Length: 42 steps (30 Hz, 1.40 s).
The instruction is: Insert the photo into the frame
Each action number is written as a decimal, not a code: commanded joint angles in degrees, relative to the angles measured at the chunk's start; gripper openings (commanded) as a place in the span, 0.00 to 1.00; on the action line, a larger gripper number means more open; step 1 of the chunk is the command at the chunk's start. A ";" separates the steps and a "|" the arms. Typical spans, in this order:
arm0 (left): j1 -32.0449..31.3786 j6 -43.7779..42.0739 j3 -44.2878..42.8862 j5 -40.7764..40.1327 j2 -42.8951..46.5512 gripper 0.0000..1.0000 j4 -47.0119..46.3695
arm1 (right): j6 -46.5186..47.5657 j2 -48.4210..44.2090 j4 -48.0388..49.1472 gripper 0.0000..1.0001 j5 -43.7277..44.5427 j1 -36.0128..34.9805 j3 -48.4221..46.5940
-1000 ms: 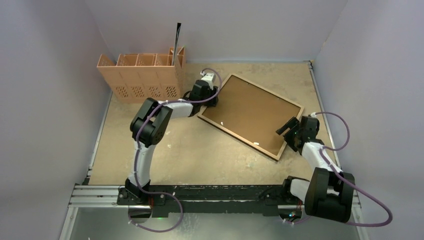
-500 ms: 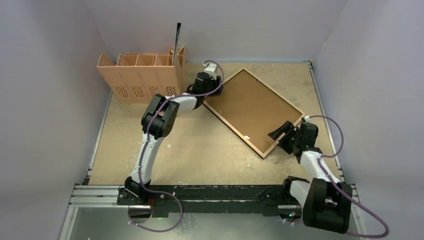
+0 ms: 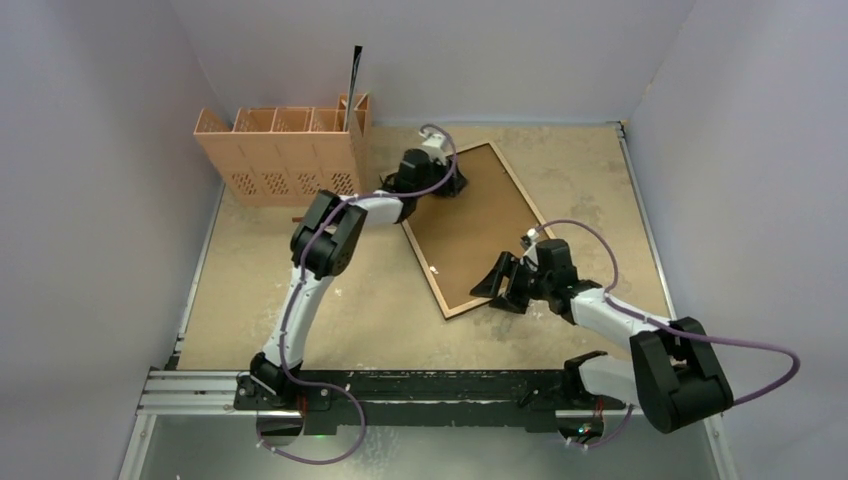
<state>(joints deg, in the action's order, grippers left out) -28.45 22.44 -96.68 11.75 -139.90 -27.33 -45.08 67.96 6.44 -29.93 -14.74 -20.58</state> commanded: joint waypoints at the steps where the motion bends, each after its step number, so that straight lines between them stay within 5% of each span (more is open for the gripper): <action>1: -5.63 5.50 2.24 11.56 -0.10 0.47 -0.17 | -5.37 1.73 8.00 0.74 -1.94 -5.70 -3.65; 11: -5.57 6.32 6.97 9.37 5.70 0.47 -1.12 | -2.81 -0.71 -0.74 0.75 4.50 -9.10 -7.79; 17: -5.57 4.72 9.10 3.33 14.59 0.47 6.48 | -0.02 -4.93 -6.04 0.77 7.23 -9.16 -13.25; 20: -5.04 5.97 10.72 -3.52 21.04 0.47 14.00 | 0.80 -4.90 -8.93 0.79 16.16 -8.64 -18.01; 26: -3.12 10.90 16.99 -15.14 32.87 0.50 25.76 | 6.28 3.22 -11.95 0.84 33.60 -3.49 -31.67; 30: -2.30 14.79 22.35 -20.82 36.47 0.51 31.28 | 10.86 10.60 -8.78 0.87 34.97 4.44 -37.48; 37: -2.20 18.86 30.52 -18.32 37.41 0.53 31.08 | 16.46 25.00 -8.17 0.87 36.77 10.80 -44.77; 42: -2.23 20.71 32.50 -14.33 35.66 0.53 30.84 | 13.96 28.33 -5.24 0.87 28.23 16.74 -40.36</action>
<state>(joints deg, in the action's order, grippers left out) -30.50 40.12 -64.49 -5.04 -103.66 4.03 -31.07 96.44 -1.13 3.25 -1.65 -63.70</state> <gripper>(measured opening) 0.529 0.869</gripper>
